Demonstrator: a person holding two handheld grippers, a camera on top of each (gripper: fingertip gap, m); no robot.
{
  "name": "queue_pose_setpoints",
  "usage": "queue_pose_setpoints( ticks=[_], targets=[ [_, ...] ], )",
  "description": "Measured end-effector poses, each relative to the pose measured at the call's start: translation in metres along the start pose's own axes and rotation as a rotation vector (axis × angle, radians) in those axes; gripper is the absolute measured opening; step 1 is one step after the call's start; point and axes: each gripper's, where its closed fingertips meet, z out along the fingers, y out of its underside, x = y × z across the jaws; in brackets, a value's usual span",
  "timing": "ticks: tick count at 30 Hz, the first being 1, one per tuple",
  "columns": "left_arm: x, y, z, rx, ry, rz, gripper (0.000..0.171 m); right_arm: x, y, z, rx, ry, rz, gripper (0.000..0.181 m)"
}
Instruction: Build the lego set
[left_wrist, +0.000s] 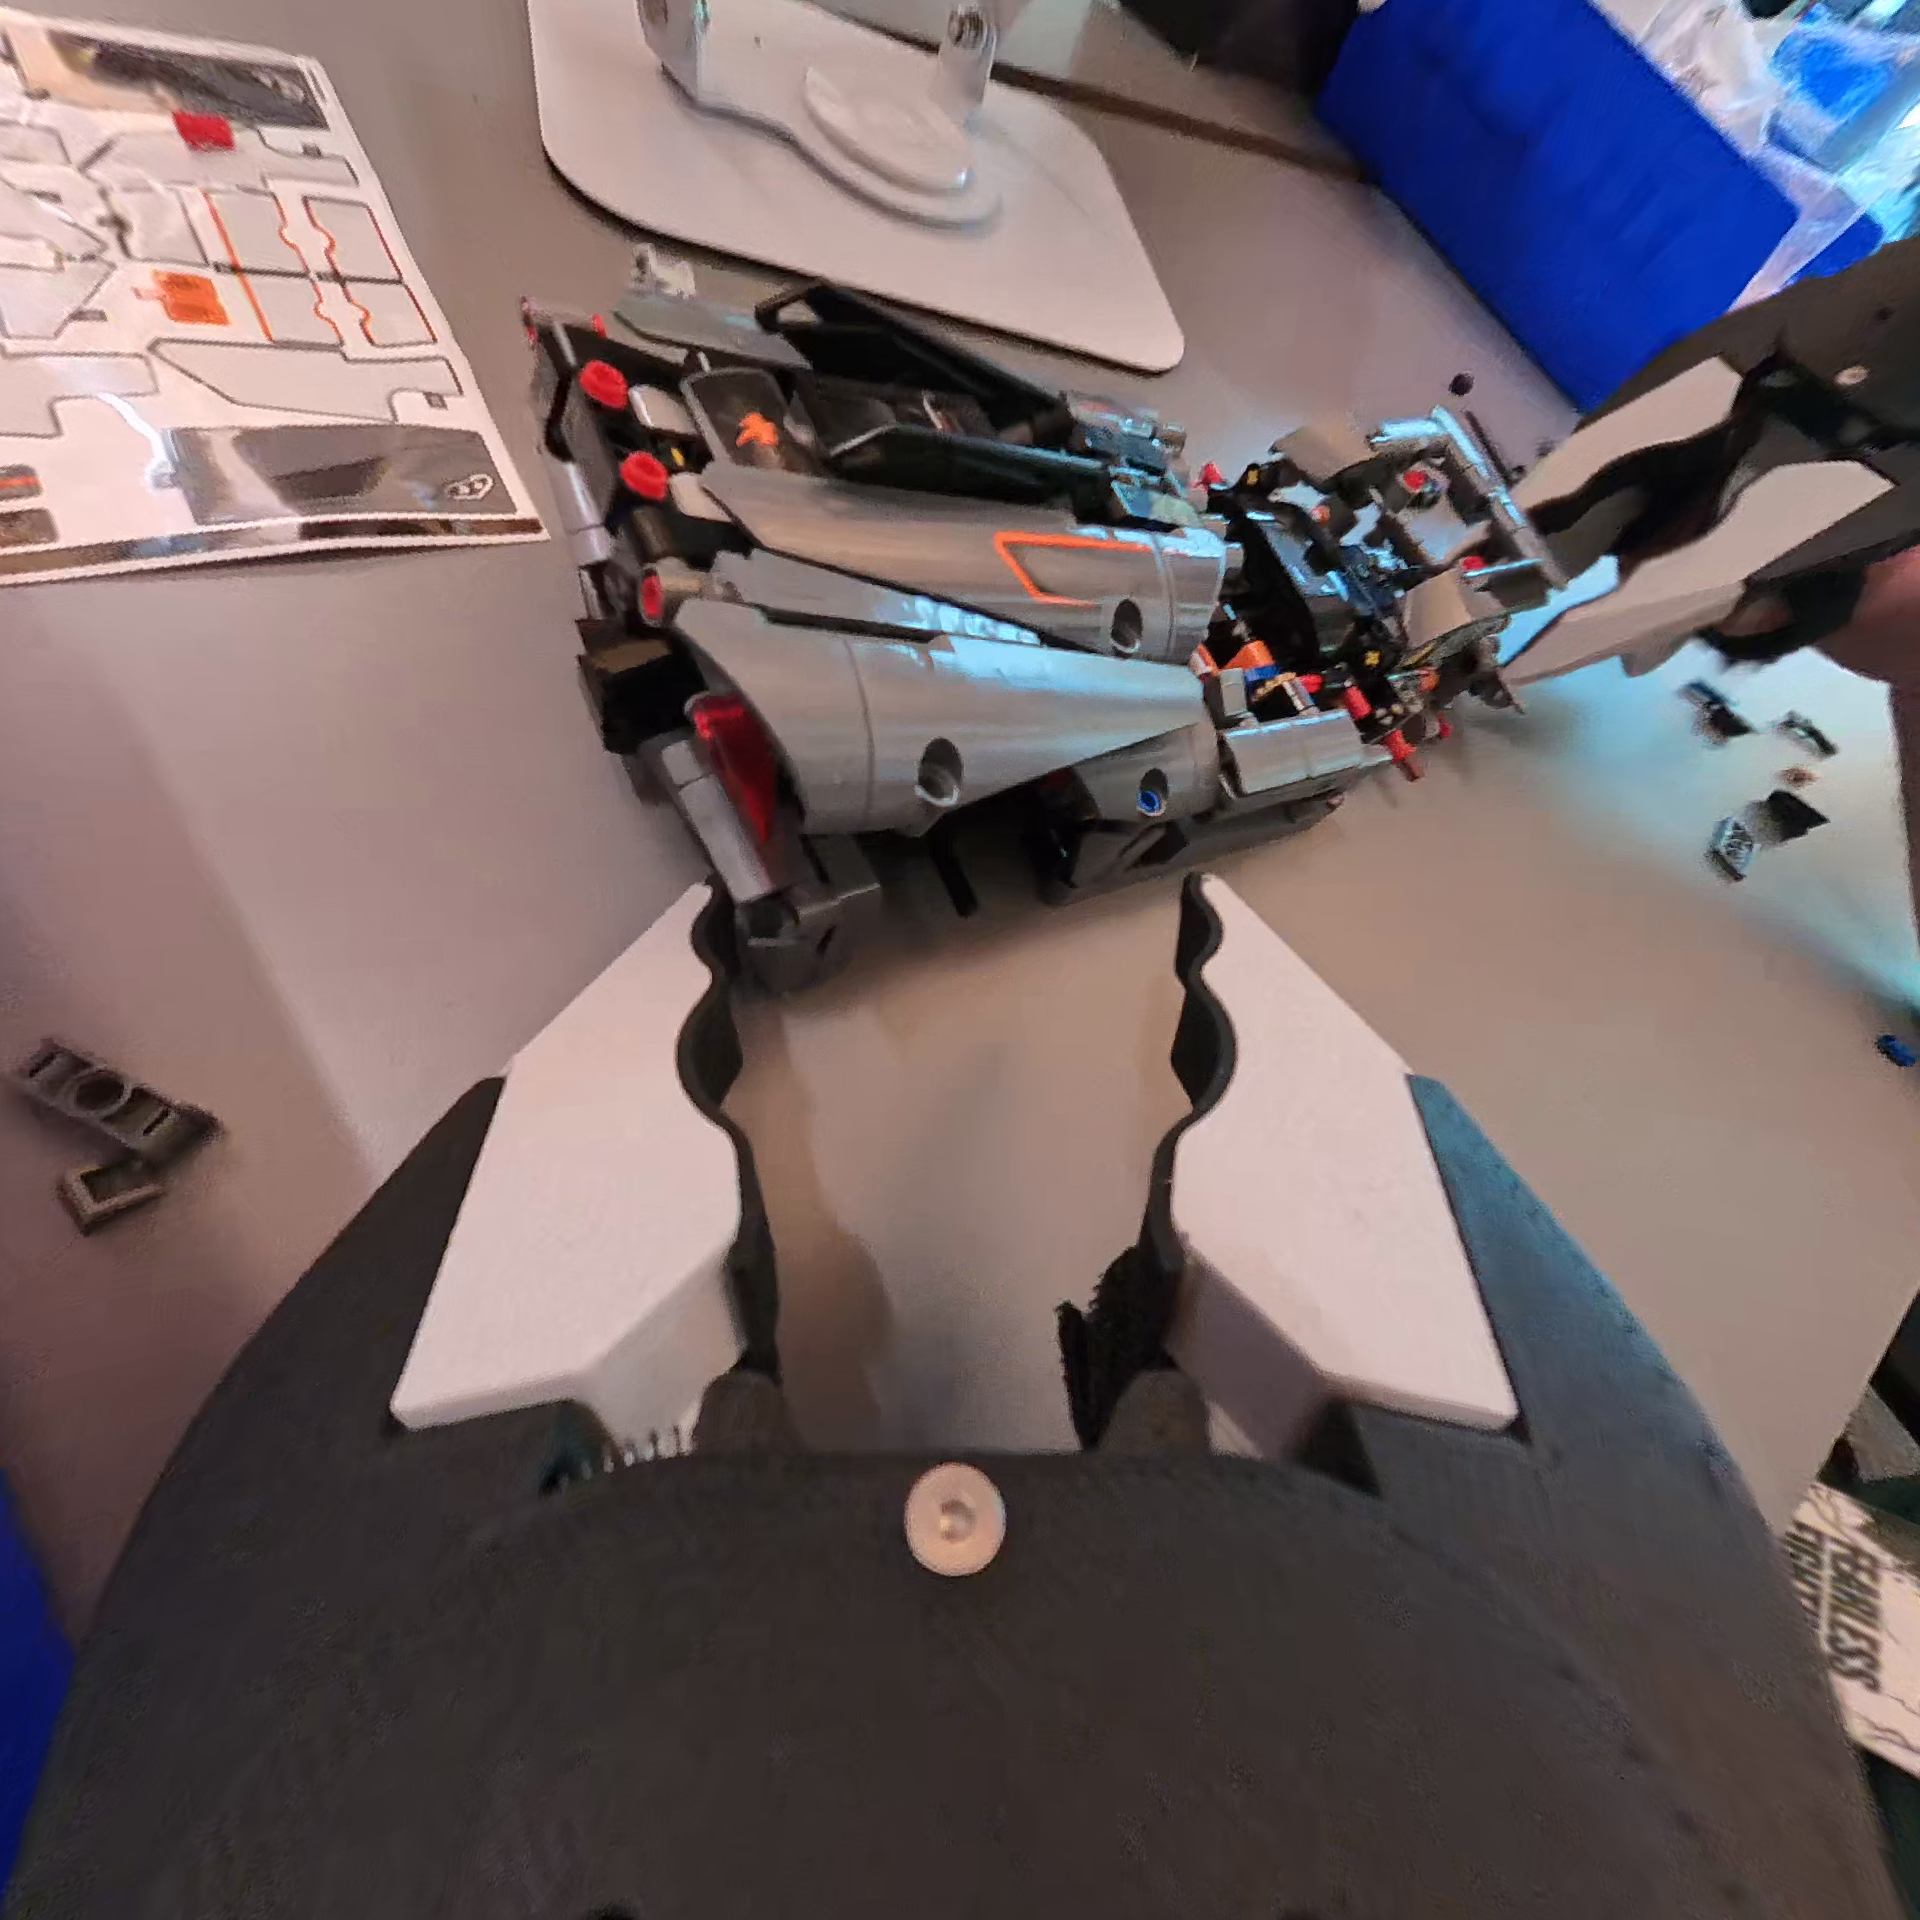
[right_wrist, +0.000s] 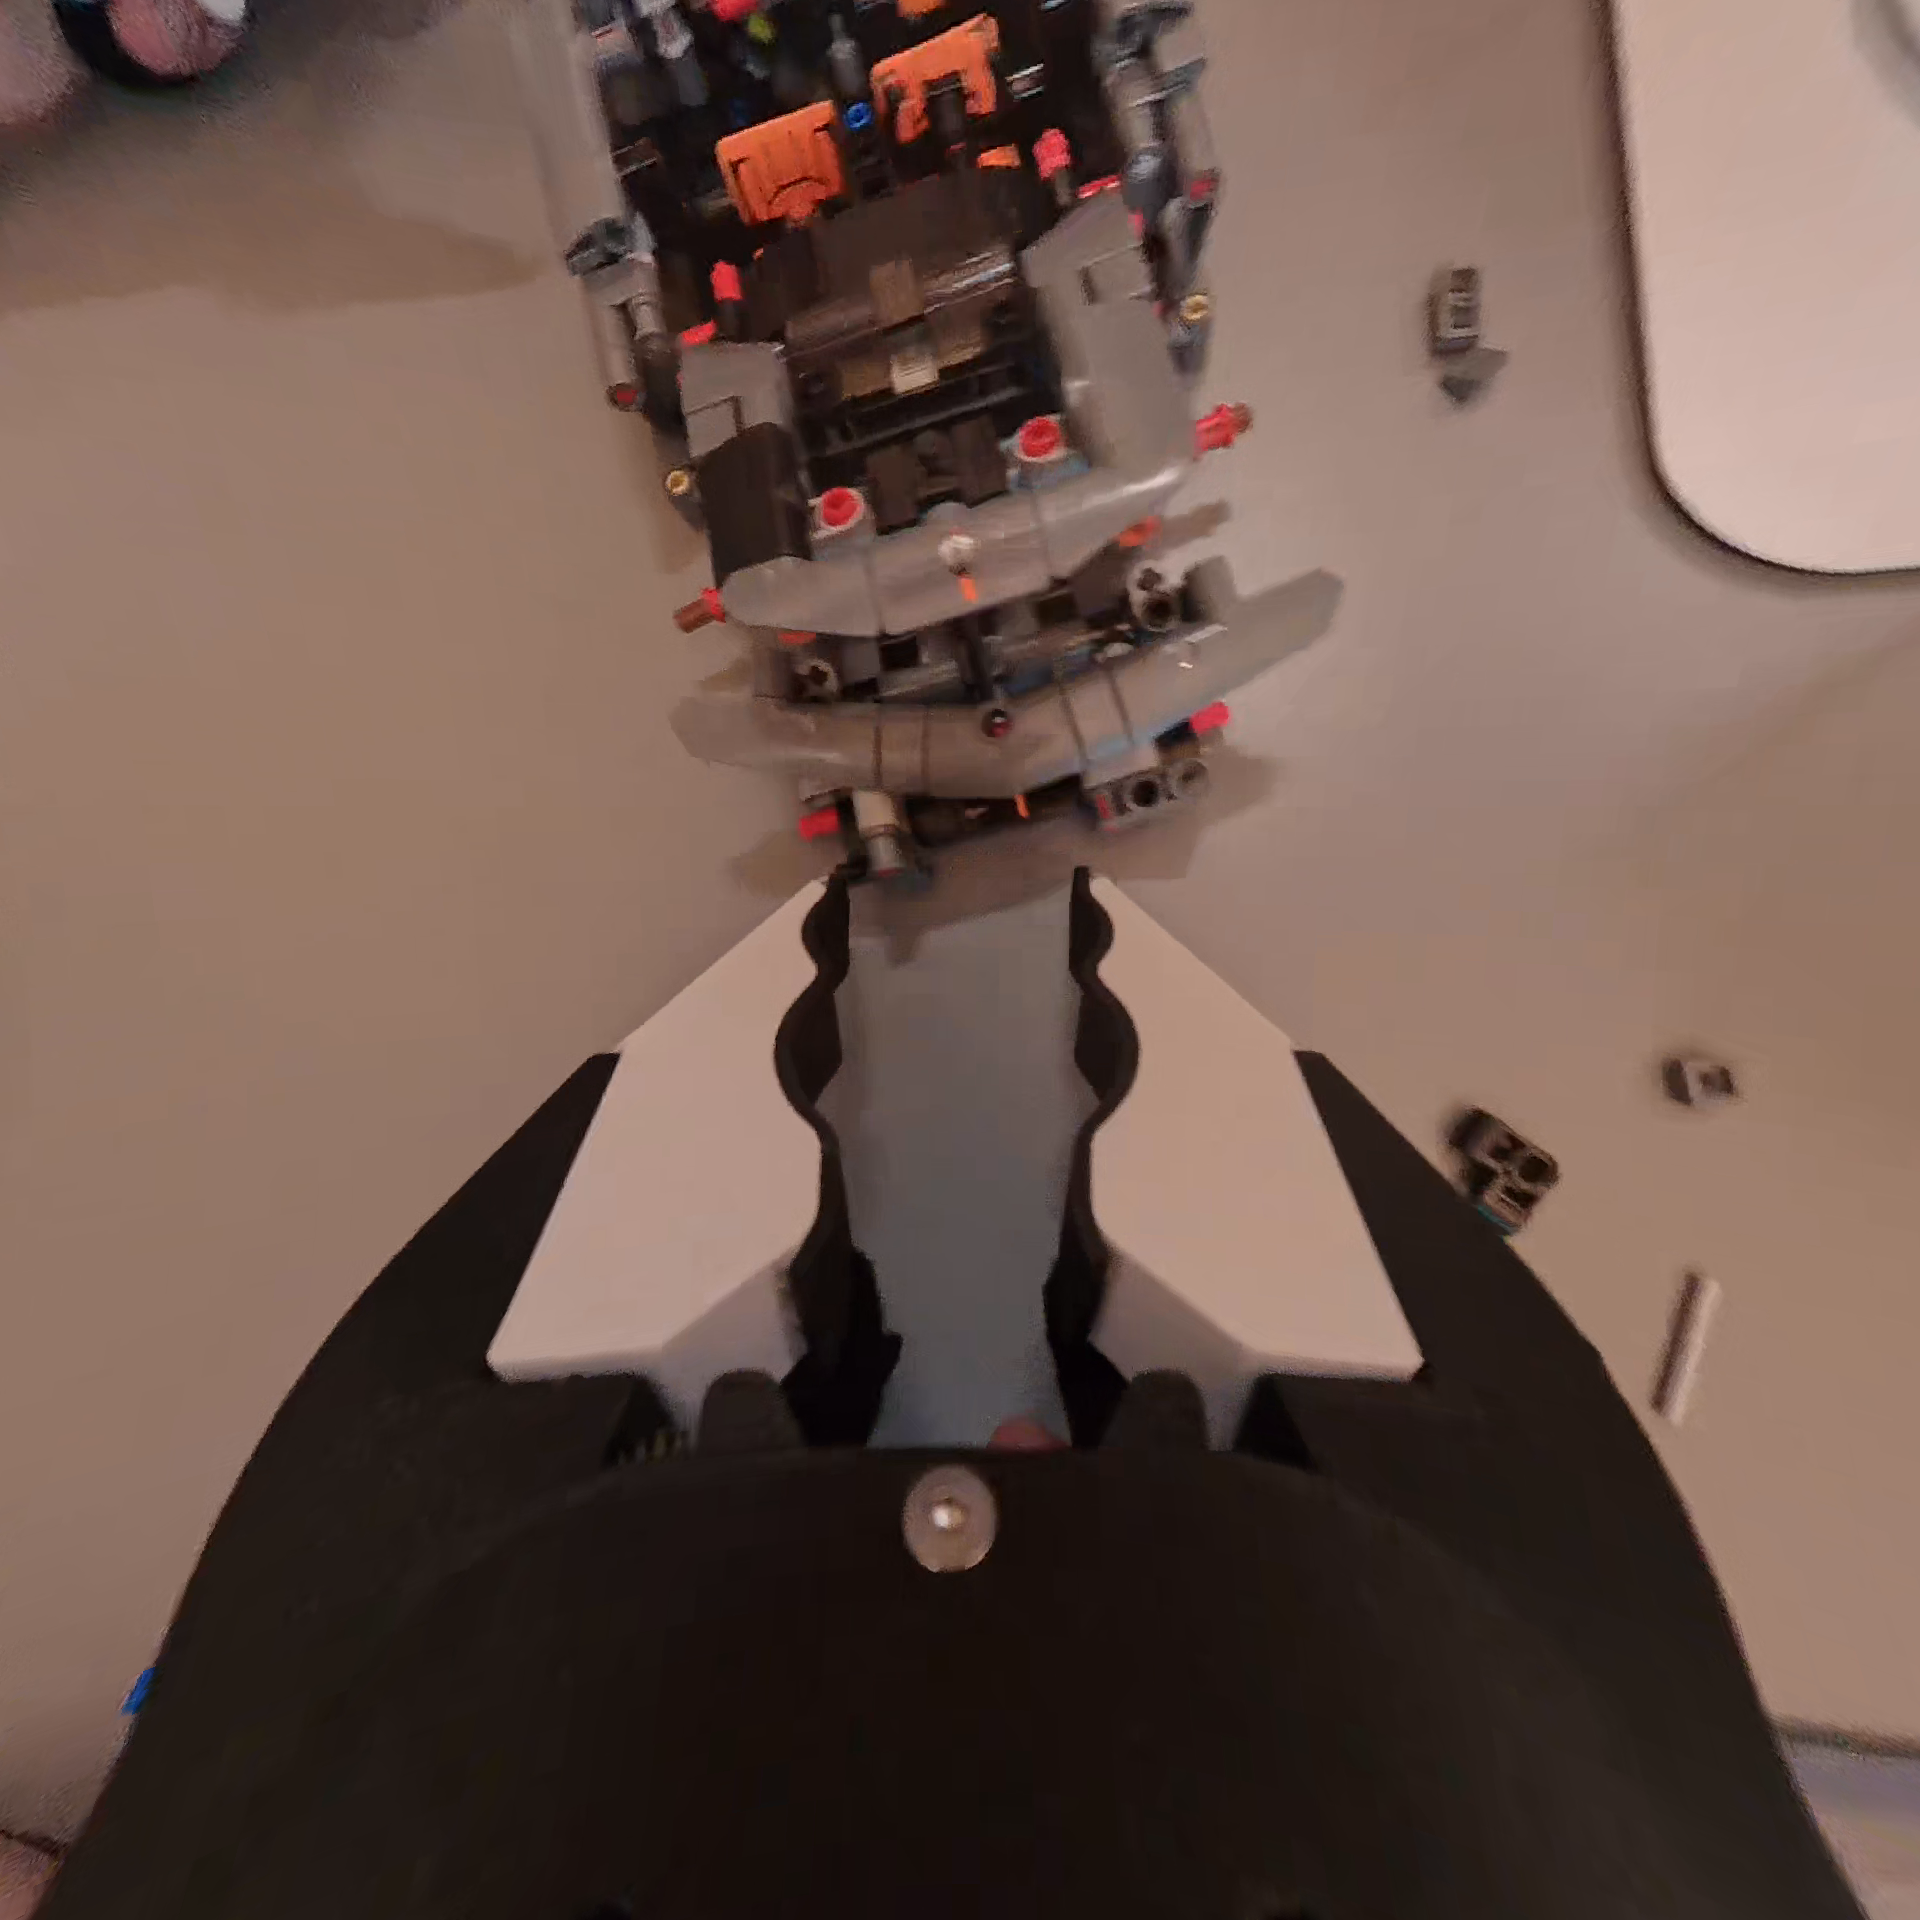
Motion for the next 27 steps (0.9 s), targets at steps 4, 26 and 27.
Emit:
queue_pose_setpoints(
  ticks=[4,26,27],
  targets=[
    [0.010,0.000,-0.009,0.044,0.021,0.019,0.090,0.014,-0.005,-0.017,0.076,0.033,0.049,0.047],
    [-0.006,0.015,-0.013,-0.024,-0.212,0.082,0.033,0.038,-0.027,-0.025,0.181,0.168,0.029,0.063],
    [-0.009,0.016,-0.012,-0.037,-0.234,0.093,0.027,0.039,-0.027,-0.025,0.187,0.174,0.030,0.062]
  ],
)
